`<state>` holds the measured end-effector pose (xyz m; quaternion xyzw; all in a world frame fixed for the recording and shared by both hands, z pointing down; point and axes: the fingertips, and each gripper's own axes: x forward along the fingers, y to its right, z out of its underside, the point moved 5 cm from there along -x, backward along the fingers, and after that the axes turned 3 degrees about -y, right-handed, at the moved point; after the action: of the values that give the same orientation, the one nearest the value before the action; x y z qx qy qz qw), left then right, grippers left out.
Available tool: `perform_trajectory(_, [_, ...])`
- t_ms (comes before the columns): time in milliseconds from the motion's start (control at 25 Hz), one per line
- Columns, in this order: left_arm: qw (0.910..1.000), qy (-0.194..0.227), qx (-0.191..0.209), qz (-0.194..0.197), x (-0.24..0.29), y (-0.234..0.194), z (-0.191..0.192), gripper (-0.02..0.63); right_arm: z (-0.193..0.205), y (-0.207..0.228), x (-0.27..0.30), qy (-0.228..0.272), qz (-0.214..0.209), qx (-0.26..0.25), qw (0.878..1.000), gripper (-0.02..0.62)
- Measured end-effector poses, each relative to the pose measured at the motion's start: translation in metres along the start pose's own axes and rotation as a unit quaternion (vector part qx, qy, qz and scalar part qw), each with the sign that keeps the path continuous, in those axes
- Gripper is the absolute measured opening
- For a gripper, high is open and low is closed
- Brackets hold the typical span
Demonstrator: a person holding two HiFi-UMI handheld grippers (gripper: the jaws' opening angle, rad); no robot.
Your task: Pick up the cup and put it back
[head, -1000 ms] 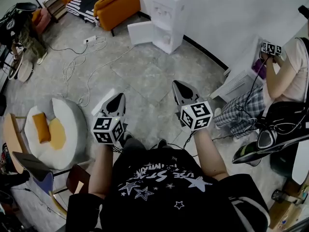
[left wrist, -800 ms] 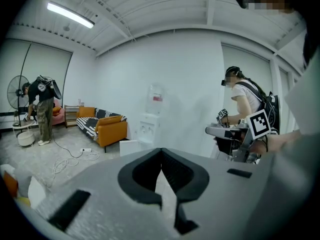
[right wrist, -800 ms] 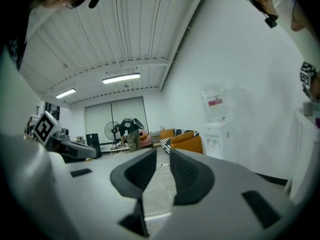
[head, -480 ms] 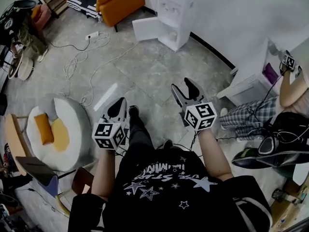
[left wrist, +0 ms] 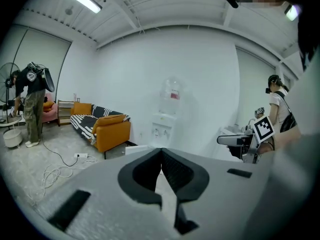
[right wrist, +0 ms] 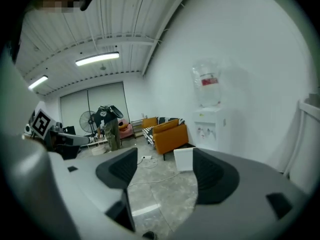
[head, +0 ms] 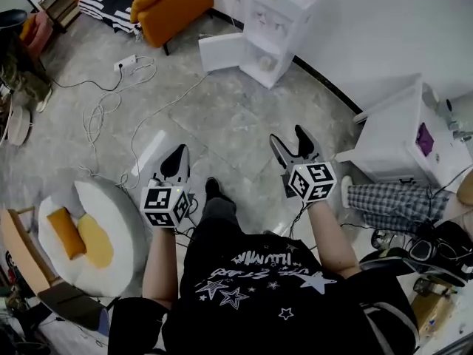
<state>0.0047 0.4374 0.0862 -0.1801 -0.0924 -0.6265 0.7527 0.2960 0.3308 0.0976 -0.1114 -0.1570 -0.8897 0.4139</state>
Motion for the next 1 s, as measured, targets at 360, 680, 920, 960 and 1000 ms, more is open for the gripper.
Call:
perform_trajectory(360, [0.9944, -0.049, 0.032, 0.088, 0.098, -0.103, -0.05, 0.009, -0.055, 0.021, 0.103, 0.005, 0.108, 0.037, 0.993, 0.344])
perform_trajectory(680, [0.9904, -0.056, 0.04, 0.12, 0.181, -0.139, -0.072, 0.009, -0.062, 0.067, 0.151, -0.009, 0.177, 0.05, 0.983, 0.33])
perform_trajectory(920, [0.9897, -0.064, 0.045, 0.119, 0.228, -0.154, -0.06, 0.009, -0.021, 0.099, 0.223, -0.018, 0.175, 0.068, 0.982, 0.253])
perform_trajectory(960, [0.9902, -0.065, 0.042, 0.116, 0.236, -0.158, -0.056, 0.009, -0.011, 0.106, 0.24, -0.02, 0.178, 0.069, 0.981, 0.249])
perform_trajectory(1000, [0.9909, -0.066, 0.038, 0.111, 0.247, -0.164, -0.053, 0.009, -0.001, 0.116, 0.258, -0.024, 0.182, 0.071, 0.98, 0.249])
